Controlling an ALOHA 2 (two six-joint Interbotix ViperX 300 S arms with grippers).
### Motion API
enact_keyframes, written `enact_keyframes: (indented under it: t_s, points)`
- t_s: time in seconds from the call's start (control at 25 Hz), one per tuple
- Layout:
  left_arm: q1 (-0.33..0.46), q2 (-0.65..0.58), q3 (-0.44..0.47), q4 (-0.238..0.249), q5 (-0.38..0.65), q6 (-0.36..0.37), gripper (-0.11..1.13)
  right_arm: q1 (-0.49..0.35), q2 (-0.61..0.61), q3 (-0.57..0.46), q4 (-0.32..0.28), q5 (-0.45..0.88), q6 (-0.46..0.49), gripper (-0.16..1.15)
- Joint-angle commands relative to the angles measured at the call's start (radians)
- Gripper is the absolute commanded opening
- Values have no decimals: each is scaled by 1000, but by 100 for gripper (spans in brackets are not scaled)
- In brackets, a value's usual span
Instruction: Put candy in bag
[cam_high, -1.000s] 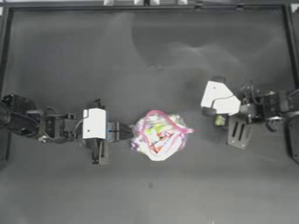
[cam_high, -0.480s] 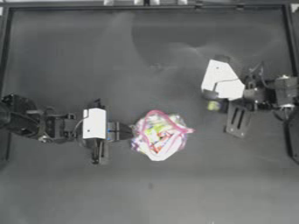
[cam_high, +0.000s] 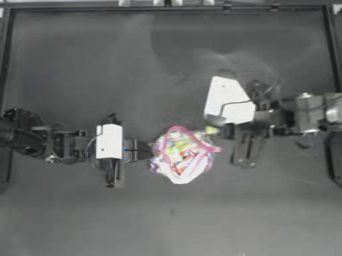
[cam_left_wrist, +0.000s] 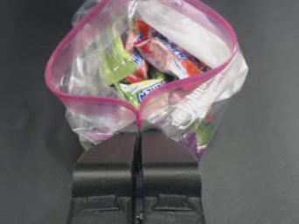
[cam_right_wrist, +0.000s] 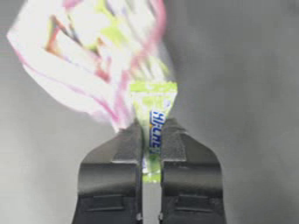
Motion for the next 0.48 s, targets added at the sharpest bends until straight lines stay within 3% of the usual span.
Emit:
enact_keyframes:
  t_s: [0.04, 0.48]
  points:
    - [0, -17, -18, 0, -5, -2, 4, 11, 23, -60, 0, -41, -2, 23]
    - [0, -17, -18, 0, -3, -2, 4, 26, 137, -103, 35, -173, 2, 23]
